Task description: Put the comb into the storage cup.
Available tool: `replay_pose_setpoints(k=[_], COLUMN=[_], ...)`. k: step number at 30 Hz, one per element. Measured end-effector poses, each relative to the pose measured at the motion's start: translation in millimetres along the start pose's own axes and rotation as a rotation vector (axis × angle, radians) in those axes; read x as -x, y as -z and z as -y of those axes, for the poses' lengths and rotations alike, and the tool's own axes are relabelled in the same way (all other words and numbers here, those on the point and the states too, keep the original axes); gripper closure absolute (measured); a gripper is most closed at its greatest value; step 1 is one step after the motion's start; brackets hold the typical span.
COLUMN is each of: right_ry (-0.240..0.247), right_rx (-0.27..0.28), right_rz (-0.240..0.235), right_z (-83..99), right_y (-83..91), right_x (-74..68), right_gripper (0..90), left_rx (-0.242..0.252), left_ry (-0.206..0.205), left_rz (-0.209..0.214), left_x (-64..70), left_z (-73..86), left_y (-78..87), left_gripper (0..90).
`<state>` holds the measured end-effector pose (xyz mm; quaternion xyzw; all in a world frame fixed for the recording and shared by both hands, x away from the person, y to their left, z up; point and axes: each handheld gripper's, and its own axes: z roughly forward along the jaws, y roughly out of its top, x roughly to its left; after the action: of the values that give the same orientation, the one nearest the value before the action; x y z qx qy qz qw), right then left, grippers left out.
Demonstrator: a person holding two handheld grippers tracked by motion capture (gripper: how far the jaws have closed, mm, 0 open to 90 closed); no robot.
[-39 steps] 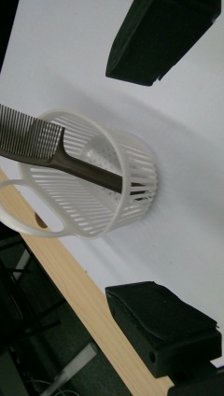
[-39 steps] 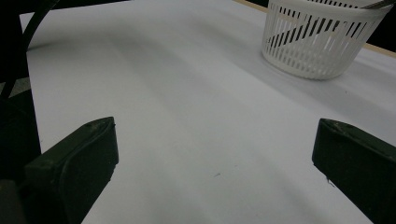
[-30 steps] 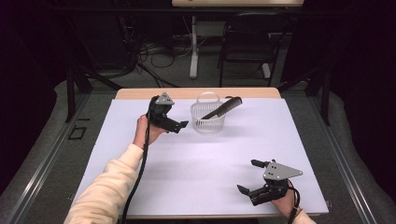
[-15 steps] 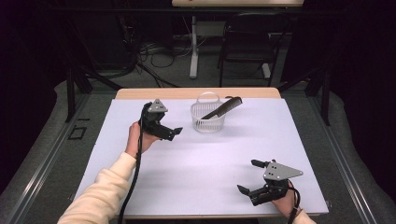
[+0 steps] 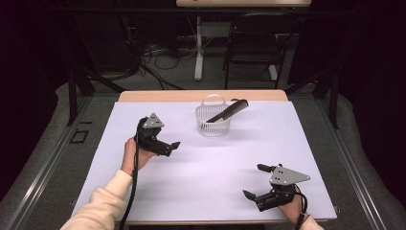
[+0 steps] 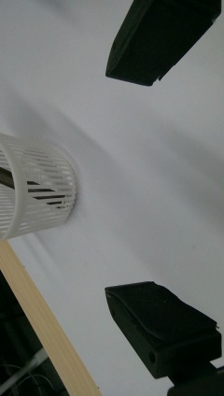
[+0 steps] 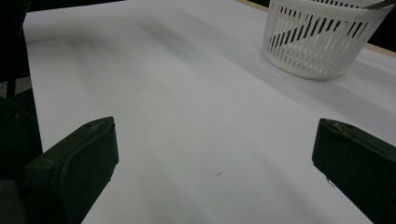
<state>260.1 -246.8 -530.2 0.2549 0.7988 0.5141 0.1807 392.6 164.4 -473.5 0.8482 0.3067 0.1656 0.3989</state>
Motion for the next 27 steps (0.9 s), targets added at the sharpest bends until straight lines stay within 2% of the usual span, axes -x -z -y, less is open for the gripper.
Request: replay_pose_setpoints(k=[11,18,24,27], right_ry=[-0.001,-0.001,-0.007,-0.004], right_rx=[0.000,0.000,-0.001,0.001], right_rz=[-0.001,0.001,0.001,0.001], right_z=[-0.1,-0.1,0.1,0.1], right_y=[0.0,0.5,-0.2,-0.5], right_x=[0.1,-0.1,-0.6,-1.2], right_gripper=[0.1,0.0,0.1,0.0], left_rx=[-0.014,-0.018,-0.005,0.016], left_ry=[0.004,0.019,0.030,0.032], left_rz=[-0.012,-0.033,-0.047,-0.068], left_x=[8.5,16.7,26.4,31.8], left_z=[18.6,37.4,53.6,60.8], left_y=[14.6,26.9,40.0,45.5], left_gripper=[0.0,0.0,0.0,0.0])
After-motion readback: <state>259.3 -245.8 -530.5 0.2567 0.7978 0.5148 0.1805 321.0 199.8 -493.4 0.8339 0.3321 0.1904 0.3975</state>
